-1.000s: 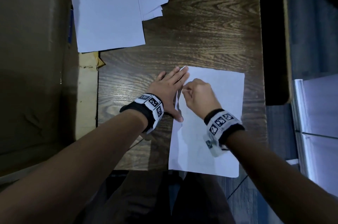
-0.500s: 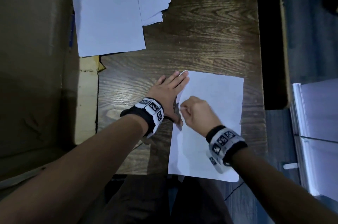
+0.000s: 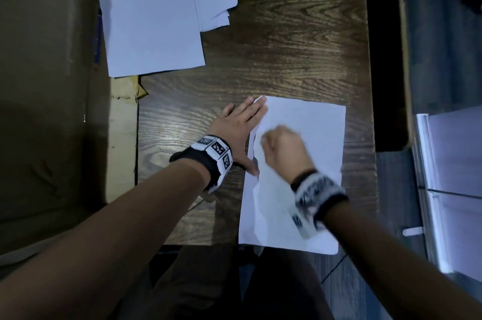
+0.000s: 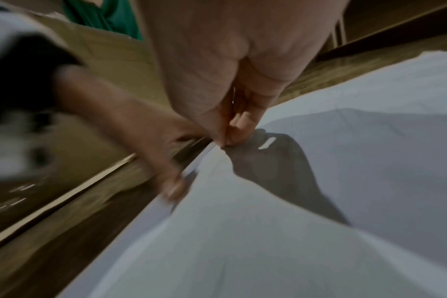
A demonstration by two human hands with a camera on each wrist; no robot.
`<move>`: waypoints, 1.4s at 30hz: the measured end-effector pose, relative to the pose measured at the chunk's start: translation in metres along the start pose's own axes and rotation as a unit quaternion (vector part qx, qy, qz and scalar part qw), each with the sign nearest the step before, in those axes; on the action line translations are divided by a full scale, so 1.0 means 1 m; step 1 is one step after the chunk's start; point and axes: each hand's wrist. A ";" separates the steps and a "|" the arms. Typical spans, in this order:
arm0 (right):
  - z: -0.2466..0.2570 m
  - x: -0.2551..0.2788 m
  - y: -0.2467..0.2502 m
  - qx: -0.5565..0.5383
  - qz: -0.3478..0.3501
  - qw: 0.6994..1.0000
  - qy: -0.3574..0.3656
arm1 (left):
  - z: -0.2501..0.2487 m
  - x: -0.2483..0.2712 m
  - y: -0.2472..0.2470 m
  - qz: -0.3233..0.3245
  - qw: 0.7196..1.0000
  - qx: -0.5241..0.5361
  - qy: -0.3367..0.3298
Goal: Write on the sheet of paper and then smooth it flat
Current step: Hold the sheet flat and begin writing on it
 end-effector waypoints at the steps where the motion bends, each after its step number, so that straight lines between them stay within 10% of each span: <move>1: 0.008 0.024 -0.002 -0.019 0.036 0.999 0.019 | 0.000 0.000 0.000 -0.001 1.000 -0.003 0.003; 4: 0.002 0.022 0.004 -0.022 0.094 0.995 0.026 | 0.000 0.000 -0.002 0.000 1.000 0.000 0.003; 9: -0.007 -0.031 0.007 0.011 -0.032 0.999 -0.027 | 0.001 -0.001 -0.002 0.004 1.000 0.006 -0.004; 14: 0.009 0.040 0.004 -0.033 0.104 0.993 0.040 | 0.000 0.000 -0.003 0.001 1.000 0.002 0.004; 19: -0.013 -0.037 0.009 0.007 -0.017 1.000 -0.002 | 0.000 -0.001 -0.002 0.006 1.000 -0.002 -0.001; 25: 0.007 0.047 0.001 -0.041 0.091 0.994 0.032 | -0.002 0.000 -0.001 0.000 1.000 -0.010 0.010; 31: -0.017 -0.037 0.012 -0.001 -0.062 0.997 -0.047 | -0.002 0.000 0.000 0.007 1.000 -0.005 0.007; 37: -0.004 0.038 0.005 -0.024 0.076 0.996 0.027 | -0.003 0.001 0.001 0.007 1.000 -0.012 0.012; 42: -0.028 -0.039 0.018 0.004 -0.059 0.997 -0.044 | -0.002 0.000 0.001 0.018 1.000 -0.015 0.008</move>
Point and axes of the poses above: each hand's wrist, its own x-axis away from the middle knuckle, its own y-axis out of the back of the hand, z = x × y, and after that the axes turned 7 degrees about y, right-handed
